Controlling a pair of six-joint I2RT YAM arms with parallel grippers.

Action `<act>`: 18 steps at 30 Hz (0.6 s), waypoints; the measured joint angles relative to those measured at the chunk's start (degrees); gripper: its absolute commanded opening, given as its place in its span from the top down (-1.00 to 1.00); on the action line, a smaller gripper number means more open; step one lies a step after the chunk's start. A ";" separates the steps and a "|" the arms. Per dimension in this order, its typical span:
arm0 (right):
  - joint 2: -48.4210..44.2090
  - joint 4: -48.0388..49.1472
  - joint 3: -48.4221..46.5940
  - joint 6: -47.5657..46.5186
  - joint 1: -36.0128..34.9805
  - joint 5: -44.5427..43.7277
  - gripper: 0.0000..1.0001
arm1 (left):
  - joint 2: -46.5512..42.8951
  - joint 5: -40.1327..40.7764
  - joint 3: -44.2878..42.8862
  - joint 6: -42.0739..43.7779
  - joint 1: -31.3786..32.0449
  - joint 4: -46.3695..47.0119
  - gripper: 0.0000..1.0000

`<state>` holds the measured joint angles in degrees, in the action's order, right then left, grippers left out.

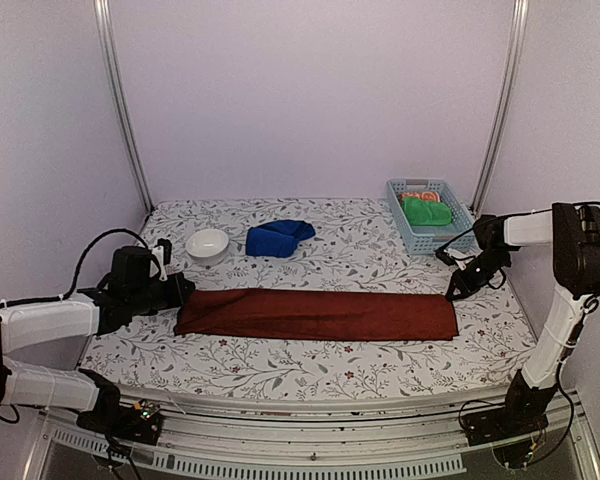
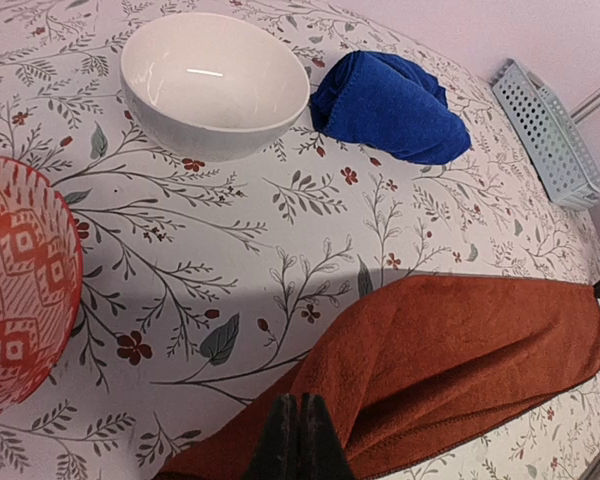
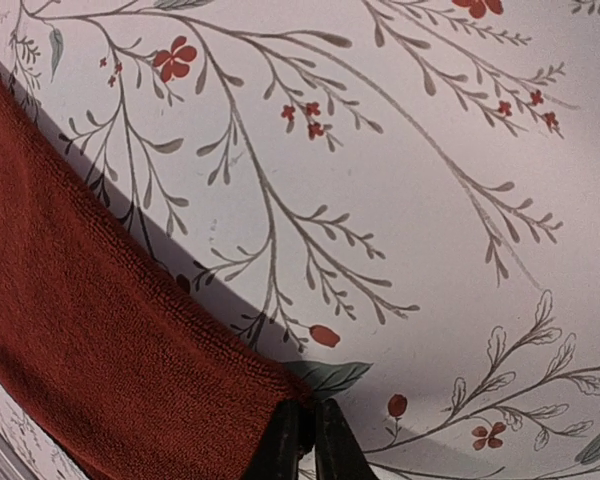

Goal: Roll the towels
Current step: Smooth out the towel at the center of the board.

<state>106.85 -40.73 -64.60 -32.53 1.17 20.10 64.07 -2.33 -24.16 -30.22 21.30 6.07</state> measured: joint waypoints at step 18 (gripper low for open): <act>-0.26 0.81 -0.39 1.03 4.68 -5.05 0.95 | 15.63 2.47 -9.01 -0.39 0.00 0.72 1.00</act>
<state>106.59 -39.92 -64.99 -31.51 5.85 15.05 79.70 0.14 -33.17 -30.61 21.30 6.79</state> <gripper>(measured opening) 0.030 0.018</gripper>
